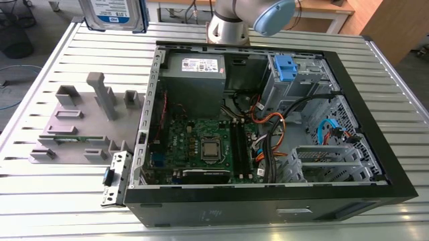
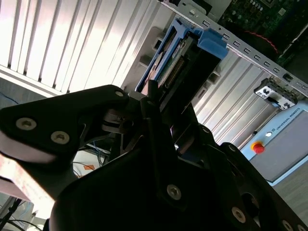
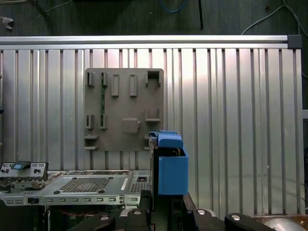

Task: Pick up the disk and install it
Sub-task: 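Pick up the disk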

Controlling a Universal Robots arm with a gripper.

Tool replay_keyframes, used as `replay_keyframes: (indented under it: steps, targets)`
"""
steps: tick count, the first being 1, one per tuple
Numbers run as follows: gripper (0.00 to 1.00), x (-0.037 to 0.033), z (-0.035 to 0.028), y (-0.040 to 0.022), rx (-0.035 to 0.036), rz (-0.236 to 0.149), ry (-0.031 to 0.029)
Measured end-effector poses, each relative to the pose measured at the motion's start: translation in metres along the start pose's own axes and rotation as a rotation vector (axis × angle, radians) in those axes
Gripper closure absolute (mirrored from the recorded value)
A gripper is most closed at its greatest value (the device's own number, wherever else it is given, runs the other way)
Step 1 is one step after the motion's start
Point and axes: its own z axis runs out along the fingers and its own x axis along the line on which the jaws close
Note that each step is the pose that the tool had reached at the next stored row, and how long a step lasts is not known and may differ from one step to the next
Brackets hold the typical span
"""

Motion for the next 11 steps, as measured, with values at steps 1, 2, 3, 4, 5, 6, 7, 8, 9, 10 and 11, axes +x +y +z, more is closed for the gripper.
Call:
replay_keyframes:
  steps: [1, 2, 3, 4, 5, 6, 7, 8, 9, 10, 11]
  targets:
    - [0.65, -0.0001, 0.0, -0.0021, 0.0, 0.0, 0.0]
    - [0.65, -0.0001, 0.0001, -0.0043, 0.0, 0.0, 0.0]
    - [0.65, -0.0002, 0.0001, -0.0063, 0.0001, 0.0, -0.0001]
    - [0.65, -0.0002, 0.0001, -0.0081, 0.0001, 0.0, -0.0001]
    - [0.65, -0.0003, 0.0001, -0.0099, 0.0, 0.0, 0.0]
    - [0.65, -0.0003, 0.0001, -0.0114, 0.0, 0.0, 0.0]
    - [0.65, -0.0004, 0.0002, -0.013, 0.0001, 0.0, 0.0]
    - [0.65, -0.0004, 0.0002, -0.0145, 0.0001, 0.0, -0.0001]
    - [0.65, -0.0005, 0.0002, -0.016, 0.0, 0.0, 0.0]
    - [0.65, -0.0005, 0.0002, -0.0176, 0.0, 0.0, 0.0]
    - [0.65, -0.0006, 0.0002, -0.019, 0.0, 0.0, 0.0]
